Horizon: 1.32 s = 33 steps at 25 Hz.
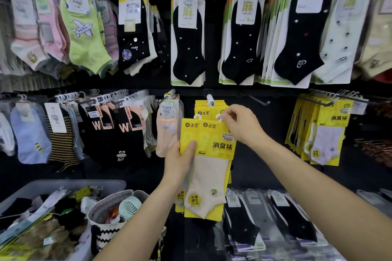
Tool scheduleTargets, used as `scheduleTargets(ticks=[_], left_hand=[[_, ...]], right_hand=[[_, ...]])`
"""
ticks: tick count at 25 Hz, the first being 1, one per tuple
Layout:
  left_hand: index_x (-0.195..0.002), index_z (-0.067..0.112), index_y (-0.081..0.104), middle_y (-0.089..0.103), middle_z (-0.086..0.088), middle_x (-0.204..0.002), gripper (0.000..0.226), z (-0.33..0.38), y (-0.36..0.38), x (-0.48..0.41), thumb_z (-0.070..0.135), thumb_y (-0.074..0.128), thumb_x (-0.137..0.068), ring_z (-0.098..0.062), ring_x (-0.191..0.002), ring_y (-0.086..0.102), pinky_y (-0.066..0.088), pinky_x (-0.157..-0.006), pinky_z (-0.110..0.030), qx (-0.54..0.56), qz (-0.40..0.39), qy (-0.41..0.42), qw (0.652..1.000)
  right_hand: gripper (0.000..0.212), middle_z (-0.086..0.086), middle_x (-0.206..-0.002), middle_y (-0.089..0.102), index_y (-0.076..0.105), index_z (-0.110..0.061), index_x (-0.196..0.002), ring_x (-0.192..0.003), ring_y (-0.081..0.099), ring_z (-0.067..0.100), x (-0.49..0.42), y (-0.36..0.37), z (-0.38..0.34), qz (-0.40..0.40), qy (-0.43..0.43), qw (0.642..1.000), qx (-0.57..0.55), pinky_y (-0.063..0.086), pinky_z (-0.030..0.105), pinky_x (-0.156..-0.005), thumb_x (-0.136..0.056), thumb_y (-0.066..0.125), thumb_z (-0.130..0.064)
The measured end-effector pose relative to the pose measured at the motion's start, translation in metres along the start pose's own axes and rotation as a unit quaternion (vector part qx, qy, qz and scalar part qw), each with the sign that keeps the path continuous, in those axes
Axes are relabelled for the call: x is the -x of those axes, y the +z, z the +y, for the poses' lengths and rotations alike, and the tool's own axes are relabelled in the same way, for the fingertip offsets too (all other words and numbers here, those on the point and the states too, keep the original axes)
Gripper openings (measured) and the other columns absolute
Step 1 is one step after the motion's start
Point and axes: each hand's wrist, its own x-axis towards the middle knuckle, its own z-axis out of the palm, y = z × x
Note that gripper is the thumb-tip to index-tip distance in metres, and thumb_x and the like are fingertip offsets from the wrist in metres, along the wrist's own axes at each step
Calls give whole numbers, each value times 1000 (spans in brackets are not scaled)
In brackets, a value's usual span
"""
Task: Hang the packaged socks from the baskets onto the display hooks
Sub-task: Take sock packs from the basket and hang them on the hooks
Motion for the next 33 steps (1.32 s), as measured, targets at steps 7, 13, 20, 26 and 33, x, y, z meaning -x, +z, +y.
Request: scheduleTargets(ticks=[7,13,20,26,33], left_hand=[[-84,22,62,67,4,-90,16,4,-53,-9,30,52,-94,-9,-83,62,48,-67,-23,-62,99,5,993],[-83,23,64,68,8,-84,16,9,-60,-3,31,54,-93,-1,-77,62,43,-61,-16,-88,70,27,993],[-82,28,67,72,21,-78,18,18,-13,0,25,54,-93,9,-74,64,44,-59,-4,-66,-28,57,996],[-91,15,65,73,5,-86,17,10,25,-2,29,56,-91,-2,-80,68,52,-65,-15,-36,-53,21,998],[-87,18,59,66,8,-86,17,21,40,-26,29,50,-95,-4,-80,64,50,-64,-15,-67,-42,-20,997]], right_hand=[[16,-4,-88,58,59,-16,-86,-85,55,18,-43,-1,-9,11,0,1000,25,46,42,-87,-94,47,-23],[17,0,-102,61,61,-19,-89,-97,56,23,-54,12,-10,-12,1,996,88,42,45,-92,-94,46,-25],[16,-7,-87,58,63,-22,-84,-78,52,6,-22,-6,-12,40,-93,995,9,43,26,-74,-91,52,-32],[12,-15,-70,54,63,-21,-78,-63,48,0,-8,-17,-4,-56,-87,995,3,34,14,-56,-89,58,-23],[15,-9,-74,56,61,-15,-85,-68,51,8,-39,-14,-4,-29,-27,999,0,42,23,-60,-92,50,-21]])
